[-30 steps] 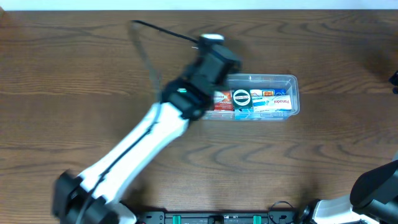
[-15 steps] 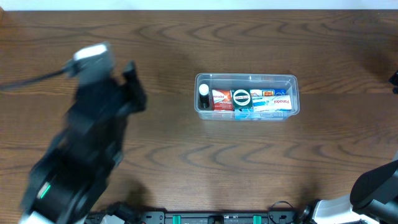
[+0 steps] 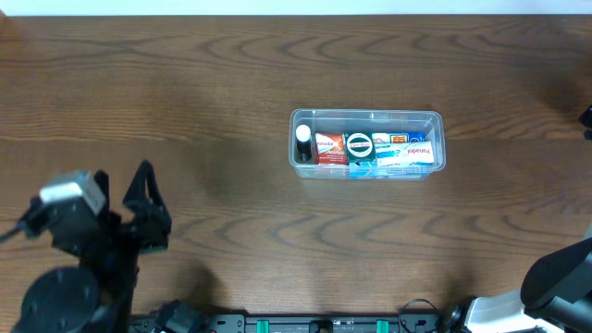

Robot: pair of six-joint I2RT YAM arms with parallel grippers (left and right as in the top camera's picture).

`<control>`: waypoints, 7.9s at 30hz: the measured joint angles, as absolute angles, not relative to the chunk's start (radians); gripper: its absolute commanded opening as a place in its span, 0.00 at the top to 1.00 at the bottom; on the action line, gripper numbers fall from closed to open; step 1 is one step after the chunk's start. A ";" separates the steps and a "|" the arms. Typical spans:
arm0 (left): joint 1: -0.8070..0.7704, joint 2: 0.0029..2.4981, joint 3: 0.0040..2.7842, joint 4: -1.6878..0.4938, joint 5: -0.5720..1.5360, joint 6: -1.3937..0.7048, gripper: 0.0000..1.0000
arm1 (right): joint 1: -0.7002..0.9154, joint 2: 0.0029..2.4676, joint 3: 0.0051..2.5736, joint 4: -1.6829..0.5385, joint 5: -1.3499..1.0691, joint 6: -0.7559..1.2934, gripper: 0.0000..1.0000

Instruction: Pack container

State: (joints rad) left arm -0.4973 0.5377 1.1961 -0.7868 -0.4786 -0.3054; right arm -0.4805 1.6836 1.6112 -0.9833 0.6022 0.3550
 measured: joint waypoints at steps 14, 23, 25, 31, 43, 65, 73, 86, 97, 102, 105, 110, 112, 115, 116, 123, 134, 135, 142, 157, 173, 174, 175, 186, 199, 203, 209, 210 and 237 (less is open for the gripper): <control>-0.497 0.182 1.038 -0.880 -0.511 -0.290 0.02 | -0.480 1.684 1.611 -0.983 0.602 0.355 0.01; -0.497 0.183 1.024 -0.896 -0.583 -0.290 0.02 | -0.480 1.684 1.611 -0.983 0.602 0.355 0.01; -0.497 0.183 1.024 -0.912 -0.585 -0.290 0.02 | -0.480 1.684 1.611 -0.983 0.602 0.355 0.01; -0.497 0.183 1.023 -0.970 -0.583 -0.290 0.02 | -0.480 1.684 1.611 -0.983 0.602 0.355 0.01; -0.497 0.047 1.017 -0.994 -0.493 -0.283 0.02 | -0.480 1.684 1.611 -0.947 0.595 0.355 0.01; -0.496 0.004 0.730 -0.751 -0.481 -0.293 0.02 | -0.480 1.684 1.611 -0.886 0.157 0.406 0.01; -0.496 0.005 0.480 -0.560 -0.477 -0.316 0.02 | -0.480 1.684 1.611 -0.907 -0.039 0.424 0.01; -0.496 0.005 0.141 -0.208 -0.430 -0.318 0.02 | -0.425 1.599 1.611 -0.896 -0.165 0.308 0.01; -0.496 0.006 0.078 -0.150 -0.291 -0.318 0.02 | -0.357 1.508 1.611 -0.918 -0.165 0.280 0.01; -0.496 0.019 0.077 -0.148 -0.265 -0.318 0.02 | -0.353 1.454 1.611 -0.970 -0.165 0.277 0.01; -0.496 0.031 0.077 -0.148 -0.271 -0.318 0.02 | -0.354 1.398 1.611 -0.980 -0.165 0.277 0.01; -0.496 0.062 0.076 -0.145 -0.314 -0.318 0.02 | -0.353 1.250 1.611 -0.979 -0.164 0.277 0.01; -0.496 0.065 0.076 -0.144 -0.321 -0.318 0.02 | -0.354 1.199 1.611 -0.978 -0.163 0.277 0.01; -0.496 0.065 0.075 -0.136 -0.328 -0.318 0.02 | -0.354 1.092 1.608 -0.970 -0.163 0.277 0.01; -0.496 0.065 0.073 -0.129 -0.329 -0.318 0.02 | -0.354 1.074 1.607 -0.967 -0.163 0.277 0.01; -0.496 0.069 0.054 -0.006 -0.344 -0.307 0.02 | -0.354 0.768 1.426 -0.884 -0.164 0.277 0.01; -0.496 0.069 0.050 0.162 -0.347 -0.242 0.02 | -0.354 0.271 1.140 -0.878 -0.164 0.278 0.01; -0.496 0.069 0.050 0.183 -0.347 -0.238 0.02 | -0.353 0.233 1.136 -0.873 -0.164 0.278 0.01; -0.477 0.069 0.049 0.275 -0.347 -0.220 0.02 | -0.350 0.075 1.136 -0.829 -0.151 0.348 0.01; -0.428 0.069 0.049 0.297 -0.347 -0.208 0.02 | -0.093 0.069 1.120 -1.005 -0.132 0.291 0.01; -0.428 0.069 0.049 0.408 -0.313 -0.208 0.02 | 0.150 0.069 1.119 -1.004 0.067 0.143 0.01; -0.428 0.069 0.049 0.409 -0.313 -0.204 0.02 | 0.164 0.069 1.119 -1.007 0.083 0.140 0.01; -0.427 0.069 0.049 0.409 -0.316 -0.199 0.02 | 0.179 0.069 1.119 -1.009 0.100 0.136 0.01; -0.355 0.069 0.049 0.410 -0.366 -0.149 0.02 | 0.202 0.069 1.092 -1.005 0.159 0.125 0.01; -0.169 0.069 0.049 0.453 -0.353 -0.148 0.02 | 0.202 0.069 1.019 -0.966 0.166 0.155 0.01; -0.128 0.069 0.049 0.454 -0.307 -0.148 0.02 | 0.202 0.069 0.965 -0.911 0.167 0.214 0.01; -0.112 0.070 0.049 0.453 -0.270 -0.148 0.02 | 0.202 0.070 0.772 -0.707 0.170 0.258 0.01; -0.112 0.070 0.049 0.454 -0.267 -0.148 0.02 | 0.202 0.070 0.731 -0.672 0.170 0.261 0.01; -0.112 0.070 0.049 0.444 -0.253 -0.148 0.02 | 0.205 0.076 0.067 0.103 -0.039 0.351 0.01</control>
State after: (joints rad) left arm -0.1120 0.0700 0.0486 0.4438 -0.2531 -0.1482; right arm 0.2047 0.0761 0.0666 0.1028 -0.0391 0.3511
